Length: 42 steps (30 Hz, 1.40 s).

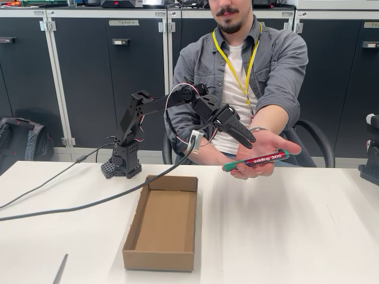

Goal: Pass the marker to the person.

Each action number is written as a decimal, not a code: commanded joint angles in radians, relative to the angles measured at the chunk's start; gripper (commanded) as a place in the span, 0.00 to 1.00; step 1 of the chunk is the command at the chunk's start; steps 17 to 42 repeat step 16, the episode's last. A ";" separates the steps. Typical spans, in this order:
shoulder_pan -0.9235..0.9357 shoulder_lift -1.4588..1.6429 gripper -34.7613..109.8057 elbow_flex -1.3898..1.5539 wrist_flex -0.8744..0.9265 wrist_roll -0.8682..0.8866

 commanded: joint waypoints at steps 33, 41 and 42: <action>0.028 0.072 0.61 -0.052 -0.021 -0.032; 0.028 0.072 0.61 -0.052 -0.021 -0.032; 0.028 0.072 0.61 -0.052 -0.021 -0.032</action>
